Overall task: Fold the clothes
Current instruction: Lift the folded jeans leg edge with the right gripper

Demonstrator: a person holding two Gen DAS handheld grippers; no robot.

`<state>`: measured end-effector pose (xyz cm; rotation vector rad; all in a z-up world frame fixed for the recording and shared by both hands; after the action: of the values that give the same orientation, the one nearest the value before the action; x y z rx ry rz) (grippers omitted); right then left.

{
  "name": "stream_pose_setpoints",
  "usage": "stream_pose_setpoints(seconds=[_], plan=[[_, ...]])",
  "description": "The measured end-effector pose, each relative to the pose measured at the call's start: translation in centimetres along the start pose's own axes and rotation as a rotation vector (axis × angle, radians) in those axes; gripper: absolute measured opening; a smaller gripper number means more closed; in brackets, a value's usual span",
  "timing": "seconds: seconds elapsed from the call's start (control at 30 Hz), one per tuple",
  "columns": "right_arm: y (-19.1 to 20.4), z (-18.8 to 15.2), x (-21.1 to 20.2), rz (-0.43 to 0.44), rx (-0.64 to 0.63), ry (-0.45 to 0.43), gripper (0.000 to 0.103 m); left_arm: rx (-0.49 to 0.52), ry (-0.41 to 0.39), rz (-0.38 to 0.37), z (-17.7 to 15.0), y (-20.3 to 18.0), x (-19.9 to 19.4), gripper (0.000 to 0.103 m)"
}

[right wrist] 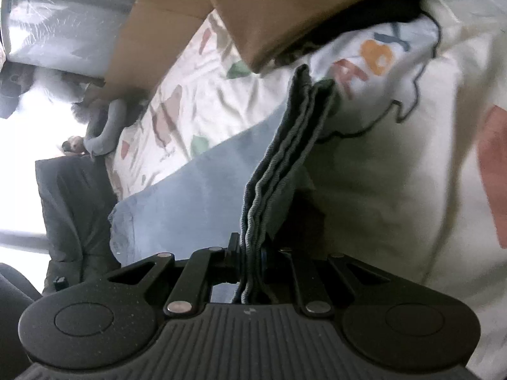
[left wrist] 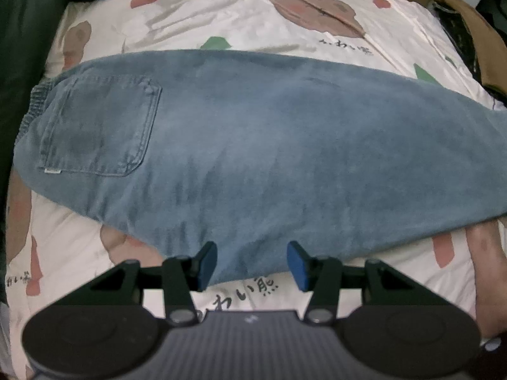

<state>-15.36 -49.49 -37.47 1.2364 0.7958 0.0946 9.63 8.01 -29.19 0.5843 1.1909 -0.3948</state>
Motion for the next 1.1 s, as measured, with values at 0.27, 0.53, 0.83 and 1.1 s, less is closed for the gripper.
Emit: stream_pose_setpoints(seconds=[0.27,0.53,0.83,1.1], plan=[[-3.3,0.3,1.3,-0.069,0.099,0.012,0.023,-0.002,0.022,0.012,-0.5,0.3,0.3,0.052],[-5.3,0.4,2.9,-0.067,0.134,-0.014,0.044,0.027,0.030,0.015,-0.1,0.1,0.7,0.052],[-3.7,0.2,3.0,-0.005,0.067,0.016,0.014,0.027,0.006,0.009,0.7,0.0,0.8,0.052],[-3.7,1.0,4.6,-0.092,0.073,0.056,0.021,0.031,0.011,0.001,0.6,-0.5,0.9,0.052]])
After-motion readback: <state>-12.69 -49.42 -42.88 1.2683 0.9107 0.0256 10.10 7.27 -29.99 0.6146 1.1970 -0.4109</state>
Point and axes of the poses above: each gripper's, at about its wrist camera, not at the fingertips, and x roughly the way its jaws point, y to its left, z to its top, the point moved 2 cm from there along x, roughly the way its jaws point, and after that the axes turned 11 degrees about z, right-handed, at the moved point
